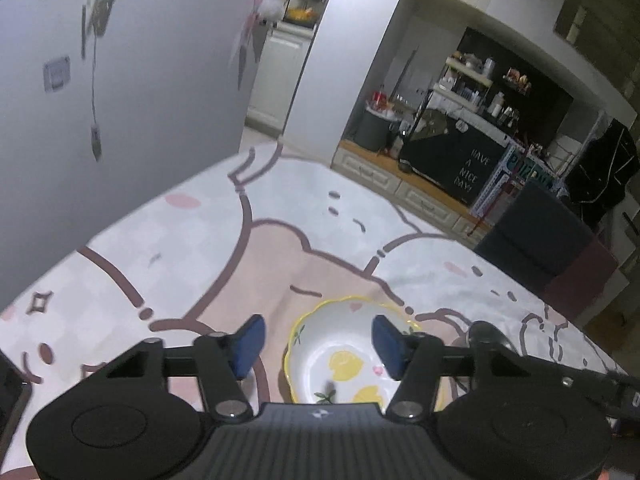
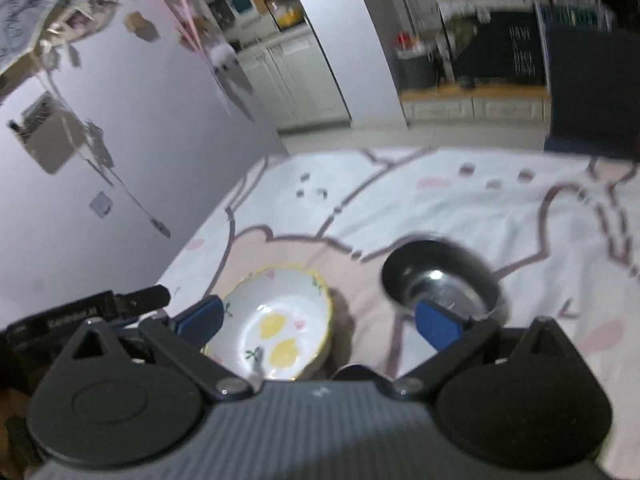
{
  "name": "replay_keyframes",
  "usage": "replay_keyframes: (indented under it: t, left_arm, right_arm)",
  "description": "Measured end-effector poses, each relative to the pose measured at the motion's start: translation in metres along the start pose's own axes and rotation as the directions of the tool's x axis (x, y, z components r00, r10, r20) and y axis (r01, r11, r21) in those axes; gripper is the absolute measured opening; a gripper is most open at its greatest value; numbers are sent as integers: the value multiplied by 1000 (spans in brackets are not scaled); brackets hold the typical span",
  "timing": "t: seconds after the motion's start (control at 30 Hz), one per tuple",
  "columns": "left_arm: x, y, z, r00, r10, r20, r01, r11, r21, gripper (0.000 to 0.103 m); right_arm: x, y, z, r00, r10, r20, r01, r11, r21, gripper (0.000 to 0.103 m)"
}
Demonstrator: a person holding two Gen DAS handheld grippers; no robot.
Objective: Organize plates and bowls
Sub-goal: 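Move both tools to the yellow-rimmed lemon-print bowl, then grasp the lemon bowl rim with the left tool while the right tool grasps the opposite rim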
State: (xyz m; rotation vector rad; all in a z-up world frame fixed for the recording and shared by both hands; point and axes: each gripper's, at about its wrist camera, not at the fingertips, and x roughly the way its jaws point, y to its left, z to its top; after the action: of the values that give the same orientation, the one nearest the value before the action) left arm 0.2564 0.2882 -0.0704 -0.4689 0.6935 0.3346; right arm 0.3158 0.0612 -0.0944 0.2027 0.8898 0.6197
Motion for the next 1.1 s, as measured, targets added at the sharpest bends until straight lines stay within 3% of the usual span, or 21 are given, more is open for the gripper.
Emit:
replay_keyframes:
  t: [0.07, 0.27, 0.43, 0.53, 0.6, 0.73, 0.9, 1.1]
  left_arm:
    - [13, 4, 0, 1000, 7, -27, -7, 1000, -10, 46]
    - [48, 12, -3, 994, 32, -108, -34, 999, -17, 21]
    - [62, 13, -5, 989, 32, -145, -34, 999, -11, 15]
    - [67, 13, -5, 987, 40, -155, -41, 999, -2, 12]
    - [69, 13, -6, 985, 49, -163, -49, 999, 7, 6]
    - [73, 14, -5, 983, 49, -175, -46, 999, 19, 7]
    - [75, 12, -6, 981, 51, -186, -44, 998, 42, 7]
    - [83, 15, -9, 971, 34, -236, -27, 999, 33, 8]
  right_arm:
    - [21, -2, 4, 998, 26, -55, -23, 998, 56, 101]
    - [56, -10, 6, 993, -2, -119, 16, 993, 117, 74]
    - [74, -18, 4, 983, -33, -181, 56, 991, 122, 39]
    - [82, -14, 2, 976, -17, -219, 42, 993, 111, 29]
    - [87, -10, 1, 971, -15, -238, 38, 995, 91, 26]
    - [100, 1, -1, 962, -23, -273, 41, 997, 59, 17]
    - [115, 11, 0, 953, -91, -287, 94, 996, -5, 10]
    - [122, 9, -1, 950, -107, -294, 102, 994, -32, 10]
